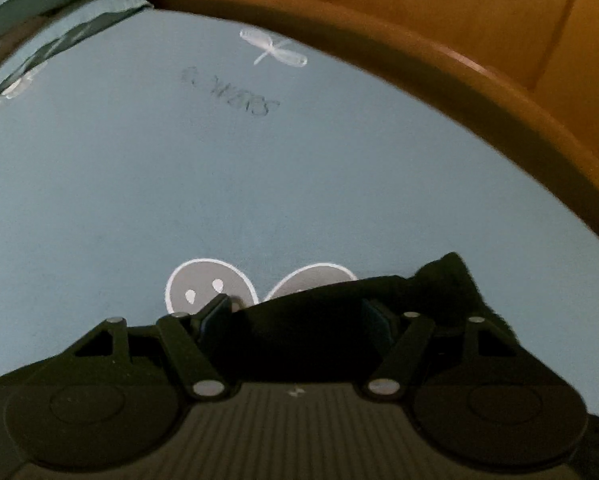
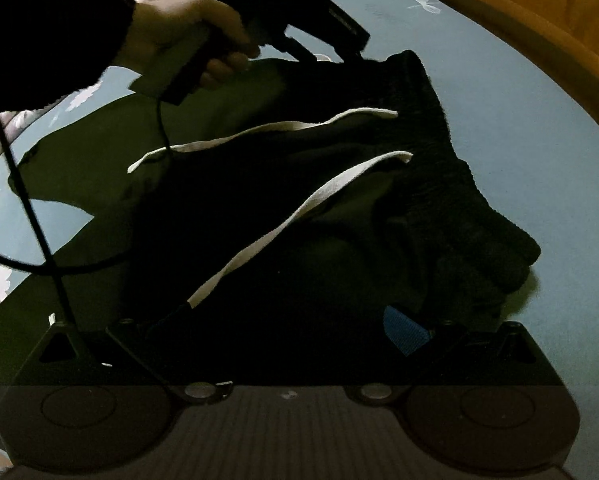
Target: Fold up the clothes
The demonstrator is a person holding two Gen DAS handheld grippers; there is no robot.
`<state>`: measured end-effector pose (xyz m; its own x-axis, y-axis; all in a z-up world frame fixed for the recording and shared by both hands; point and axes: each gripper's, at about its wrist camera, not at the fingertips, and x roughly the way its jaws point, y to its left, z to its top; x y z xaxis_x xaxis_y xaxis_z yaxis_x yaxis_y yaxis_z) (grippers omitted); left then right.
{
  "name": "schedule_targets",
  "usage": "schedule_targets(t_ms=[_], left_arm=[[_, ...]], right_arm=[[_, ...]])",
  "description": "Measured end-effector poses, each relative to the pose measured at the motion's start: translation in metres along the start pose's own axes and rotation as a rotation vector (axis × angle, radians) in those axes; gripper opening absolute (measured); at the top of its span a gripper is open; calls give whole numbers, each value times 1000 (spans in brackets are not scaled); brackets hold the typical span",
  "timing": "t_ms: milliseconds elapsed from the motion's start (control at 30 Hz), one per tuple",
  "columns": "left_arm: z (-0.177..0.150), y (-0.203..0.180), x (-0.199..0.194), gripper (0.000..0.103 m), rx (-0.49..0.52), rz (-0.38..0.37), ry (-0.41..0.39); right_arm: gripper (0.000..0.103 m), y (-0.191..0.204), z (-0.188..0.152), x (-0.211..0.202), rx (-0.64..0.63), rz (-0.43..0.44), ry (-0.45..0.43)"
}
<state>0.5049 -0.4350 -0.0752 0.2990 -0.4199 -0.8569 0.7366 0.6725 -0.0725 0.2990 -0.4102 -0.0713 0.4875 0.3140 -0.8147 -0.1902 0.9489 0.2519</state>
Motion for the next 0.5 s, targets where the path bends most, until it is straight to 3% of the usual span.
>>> schedule_targets(t_ms=[100,267,500], left_arm=[[0,2,-4,70,13,-10,-19],[-13,15,-60,71,53,-49,-105],[-86,51,-159,72,151,-49,-125]], right_arm=[[103,8,0,-5,11,-27,-20],[103,25,-1,-12,23,-81,-55],[103,63,3,-9,-23,-154,-94]])
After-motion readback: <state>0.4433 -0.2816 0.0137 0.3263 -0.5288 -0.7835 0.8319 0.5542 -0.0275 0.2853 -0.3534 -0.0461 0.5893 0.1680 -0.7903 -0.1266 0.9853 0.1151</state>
